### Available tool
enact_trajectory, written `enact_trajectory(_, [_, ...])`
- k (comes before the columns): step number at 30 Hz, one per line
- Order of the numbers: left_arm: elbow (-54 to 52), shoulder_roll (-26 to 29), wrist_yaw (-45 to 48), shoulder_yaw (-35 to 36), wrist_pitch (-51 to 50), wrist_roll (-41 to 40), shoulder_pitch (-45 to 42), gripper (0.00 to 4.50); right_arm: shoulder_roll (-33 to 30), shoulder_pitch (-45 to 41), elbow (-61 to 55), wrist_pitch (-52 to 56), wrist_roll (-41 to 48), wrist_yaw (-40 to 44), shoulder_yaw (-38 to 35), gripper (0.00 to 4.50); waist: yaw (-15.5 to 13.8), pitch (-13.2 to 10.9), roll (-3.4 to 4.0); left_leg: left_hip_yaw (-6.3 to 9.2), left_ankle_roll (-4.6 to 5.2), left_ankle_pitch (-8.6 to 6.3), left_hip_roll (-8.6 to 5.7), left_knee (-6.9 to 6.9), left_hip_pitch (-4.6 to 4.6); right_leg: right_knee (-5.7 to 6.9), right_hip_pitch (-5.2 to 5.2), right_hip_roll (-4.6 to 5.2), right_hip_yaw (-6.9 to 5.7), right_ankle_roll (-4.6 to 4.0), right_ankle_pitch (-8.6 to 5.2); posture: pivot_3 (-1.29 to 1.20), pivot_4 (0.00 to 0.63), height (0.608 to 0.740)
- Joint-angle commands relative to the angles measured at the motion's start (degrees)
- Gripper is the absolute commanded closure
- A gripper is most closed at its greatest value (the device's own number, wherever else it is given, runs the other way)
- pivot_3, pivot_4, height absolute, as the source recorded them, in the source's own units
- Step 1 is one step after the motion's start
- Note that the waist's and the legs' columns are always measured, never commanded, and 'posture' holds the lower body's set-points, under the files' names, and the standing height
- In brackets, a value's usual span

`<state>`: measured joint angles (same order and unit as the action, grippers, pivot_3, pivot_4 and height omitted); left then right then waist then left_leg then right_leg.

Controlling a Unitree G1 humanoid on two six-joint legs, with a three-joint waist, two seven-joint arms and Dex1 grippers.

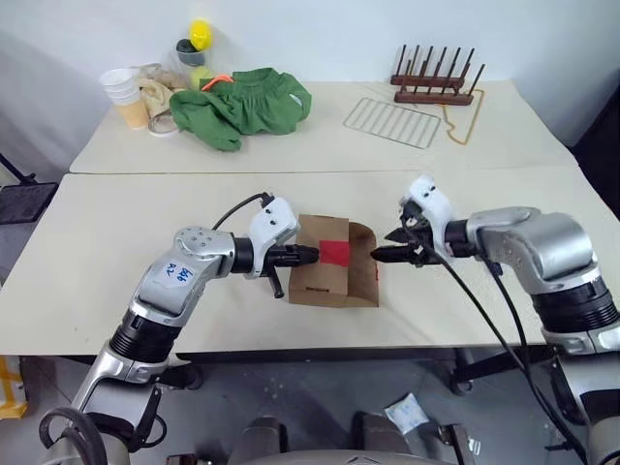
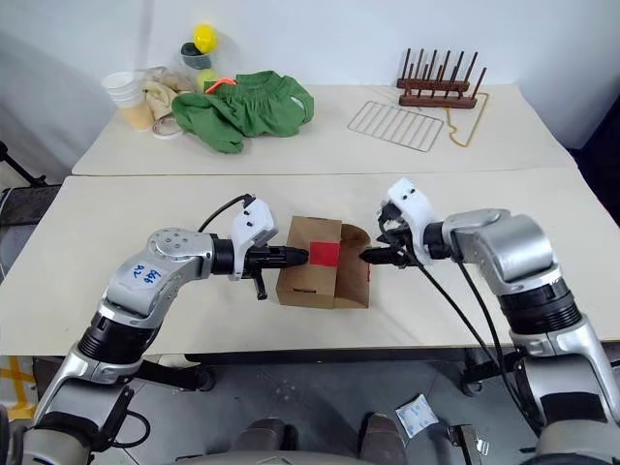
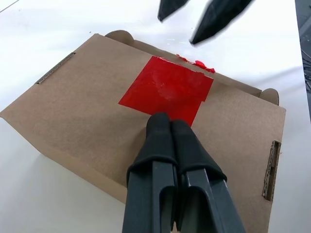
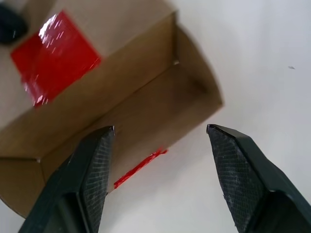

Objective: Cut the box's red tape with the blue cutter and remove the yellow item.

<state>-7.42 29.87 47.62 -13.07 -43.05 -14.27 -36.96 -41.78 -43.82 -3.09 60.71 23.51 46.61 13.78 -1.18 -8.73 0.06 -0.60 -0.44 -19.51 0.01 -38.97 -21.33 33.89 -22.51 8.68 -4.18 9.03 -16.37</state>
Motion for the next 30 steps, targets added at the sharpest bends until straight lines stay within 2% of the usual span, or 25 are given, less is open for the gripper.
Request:
enact_trajectory(1, [0.5,0.5,0.2,-1.7,-1.2,0.6,1.8,4.5,0.1,0.9,-2.0,-3.7,-2.2,-0.3,0.3,2.21,0.0,0.0,0.0,-0.01,0.0,0.0,0.0,0.0,0.0,0.0,0.0,0.0,0.0,0.0,0.0,0.0,0.15,0.74])
enact_trajectory(5, [0.3,0.6,0.2,-1.6,-1.2,0.6,1.9,4.5,-0.4,1.8,-2.4,-5.2,-3.7,0.9,1.7,3.6,0.0,0.0,0.0,0.0,0.0,0.0,0.0,0.0,0.0,-0.01,0.0,0.0,0.0,0.0,0.0,0.0,0.15,0.74])
enact_trajectory(11, [0.3,0.5,0.2,-1.5,-1.2,0.7,2.0,4.5,0.5,1.5,-1.1,-4.5,-4.9,0.5,1.7,3.6,0.0,0.0,0.0,0.0,0.0,0.0,0.0,0.0,0.0,-0.02,0.0,0.0,0.0,0.0,0.0,0.0,0.15,0.74])
enact_trajectory(14, [0.4,0.4,0.1,-1.5,-1.1,0.7,2.0,4.5,1.6,1.1,-0.9,-1.4,-4.2,-0.6,0.6,3.02,0.0,0.0,0.0,0.0,0.0,0.0,0.01,0.01,0.0,-0.01,0.0,0.0,0.0,0.0,0.0,0.0,0.15,0.74])
enact_trajectory(20, [0.5,0.4,0.1,-1.5,-1.1,0.7,2.0,4.5,3.4,0.8,-0.1,2.6,-4.0,-2.1,-0.5,0.99,0.0,0.0,0.0,0.0,0.0,0.0,0.01,0.0,0.0,-0.01,0.0,0.0,0.0,0.0,0.0,0.0,0.15,0.74])
enact_trajectory(23, [0.5,0.3,0.0,-1.5,-1.1,0.7,2.0,4.5,3.5,1.3,0.2,1.9,-4.9,-2.5,0.2,0.99,0.0,0.0,0.0,0.0,0.0,0.0,0.01,0.0,0.0,-0.01,0.0,0.0,0.0,0.0,0.0,0.0,0.15,0.74])
enact_trajectory(26, [0.8,0.4,0.1,-1.4,-0.9,0.8,1.8,4.5,1.3,4.3,0.1,-6.9,-10.2,-2.2,4.8,0.99,0.0,0.0,0.0,0.0,0.0,0.0,0.0,0.01,0.0,-0.01,0.0,0.0,0.0,0.0,0.0,0.0,0.15,0.74])
enact_trajectory(30, [0.9,0.7,0.3,-1.3,-0.8,0.8,1.7,4.5,1.5,6.6,0.4,-12.2,-13.8,-3.2,6.1,0.99,0.0,0.0,0.0,-0.02,0.01,-0.01,0.0,0.0,0.02,-0.02,0.02,0.0,0.0,0.0,0.0,0.0,0.15,0.74])
